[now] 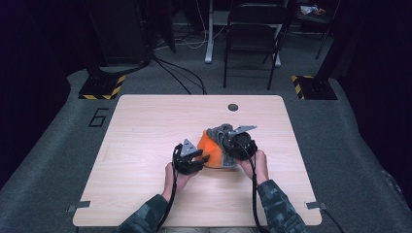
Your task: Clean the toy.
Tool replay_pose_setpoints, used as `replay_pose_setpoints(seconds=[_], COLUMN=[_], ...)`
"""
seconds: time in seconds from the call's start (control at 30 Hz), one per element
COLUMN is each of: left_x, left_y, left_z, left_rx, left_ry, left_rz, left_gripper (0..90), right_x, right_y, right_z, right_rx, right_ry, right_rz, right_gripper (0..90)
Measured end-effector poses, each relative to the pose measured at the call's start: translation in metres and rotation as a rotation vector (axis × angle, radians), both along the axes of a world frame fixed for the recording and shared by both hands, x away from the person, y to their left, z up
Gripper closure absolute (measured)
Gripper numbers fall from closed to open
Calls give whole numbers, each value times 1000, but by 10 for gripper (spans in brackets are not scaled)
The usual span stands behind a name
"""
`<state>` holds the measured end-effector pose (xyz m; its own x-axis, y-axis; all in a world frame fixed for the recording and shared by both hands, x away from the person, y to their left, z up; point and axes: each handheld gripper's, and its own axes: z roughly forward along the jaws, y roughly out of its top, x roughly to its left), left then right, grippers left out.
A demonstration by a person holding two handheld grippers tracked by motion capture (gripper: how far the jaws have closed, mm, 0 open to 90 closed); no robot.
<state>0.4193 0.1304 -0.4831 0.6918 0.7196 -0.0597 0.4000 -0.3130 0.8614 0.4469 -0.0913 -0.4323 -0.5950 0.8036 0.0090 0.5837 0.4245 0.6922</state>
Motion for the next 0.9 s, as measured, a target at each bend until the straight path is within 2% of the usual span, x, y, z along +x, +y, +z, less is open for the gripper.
replay_pose_setpoints(seconds=[0.23, 0.33, 0.47, 0.6, 0.73, 0.9], left_x=[4, 5, 5, 5, 5, 4], left_y=[7, 5, 2, 2, 2, 2], left_z=[3, 0, -6, -7, -8, -8], left_rx=[13, 35, 27, 38, 39, 36], left_ry=[8, 21, 28, 25, 24, 24], left_rz=[21, 11, 2, -8, -5, 2], left_gripper=[389, 377, 516, 636, 664, 670], right_x=[3, 3, 2, 2, 1, -1], right_y=[-5, -5, -4, -4, -4, -3], right_z=[-2, -2, -1, -1, 4, 17], right_rx=[6, 7, 6, 6, 16, 35], right_ry=[6, 8, 6, 5, 4, -31], right_rz=[-9, -12, -9, -2, -5, 5], right_gripper=[772, 771, 771, 770, 769, 768])
